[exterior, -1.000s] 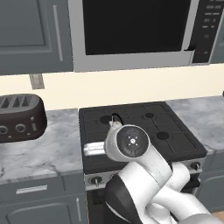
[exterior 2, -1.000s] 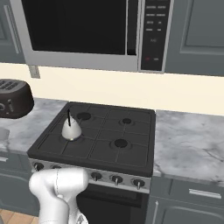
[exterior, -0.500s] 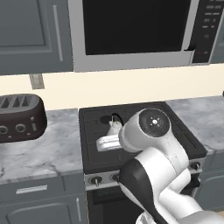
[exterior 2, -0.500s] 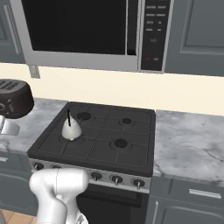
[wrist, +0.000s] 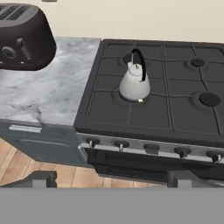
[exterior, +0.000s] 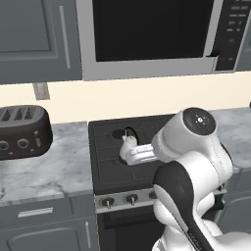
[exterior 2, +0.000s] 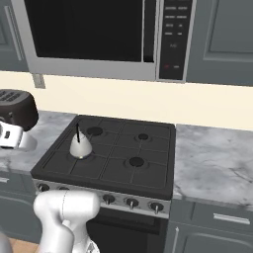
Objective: The kettle is done boiling. Turn off the stove, then wait for 300 timesteps before moving the kettle to the dining table.
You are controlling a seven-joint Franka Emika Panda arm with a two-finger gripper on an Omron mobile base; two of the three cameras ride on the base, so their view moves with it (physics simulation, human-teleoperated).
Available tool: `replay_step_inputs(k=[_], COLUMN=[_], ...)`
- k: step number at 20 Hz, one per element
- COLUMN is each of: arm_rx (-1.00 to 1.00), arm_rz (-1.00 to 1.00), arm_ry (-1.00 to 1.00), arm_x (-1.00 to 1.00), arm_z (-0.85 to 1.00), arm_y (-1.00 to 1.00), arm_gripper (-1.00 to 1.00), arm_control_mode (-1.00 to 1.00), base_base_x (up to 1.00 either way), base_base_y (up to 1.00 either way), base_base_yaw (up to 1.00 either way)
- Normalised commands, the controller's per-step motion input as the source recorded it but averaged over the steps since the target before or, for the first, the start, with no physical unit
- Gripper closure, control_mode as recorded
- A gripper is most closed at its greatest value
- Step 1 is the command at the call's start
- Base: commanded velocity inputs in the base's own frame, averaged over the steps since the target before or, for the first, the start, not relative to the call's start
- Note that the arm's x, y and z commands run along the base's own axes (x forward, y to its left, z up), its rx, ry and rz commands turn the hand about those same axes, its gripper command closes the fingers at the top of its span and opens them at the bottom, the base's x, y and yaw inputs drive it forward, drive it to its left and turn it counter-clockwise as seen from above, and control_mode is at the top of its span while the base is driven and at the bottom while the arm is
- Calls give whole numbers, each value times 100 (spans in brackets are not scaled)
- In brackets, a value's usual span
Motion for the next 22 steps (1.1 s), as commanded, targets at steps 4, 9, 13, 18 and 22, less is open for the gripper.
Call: replay_step_inputs(k=[4,9,13,18,22], arm_rx=[0,0,0,2,0], arm_rz=[3,1,1,0,0], arm_ry=[5,3,4,0,0], arm_x=[0,0,0,1,11], arm_z=[11,5,2,0,0], arm_y=[-38,-35,-30,-21,-16], arm_gripper=[-100,-100,-100,-100,-100], arm_control_mode=[-100,-100,-100,-100,-100], base_base_x=[0,0,0,0,0], base_base_y=[0,0,0,0,0], base_base_yaw=[0,0,0,0,0])
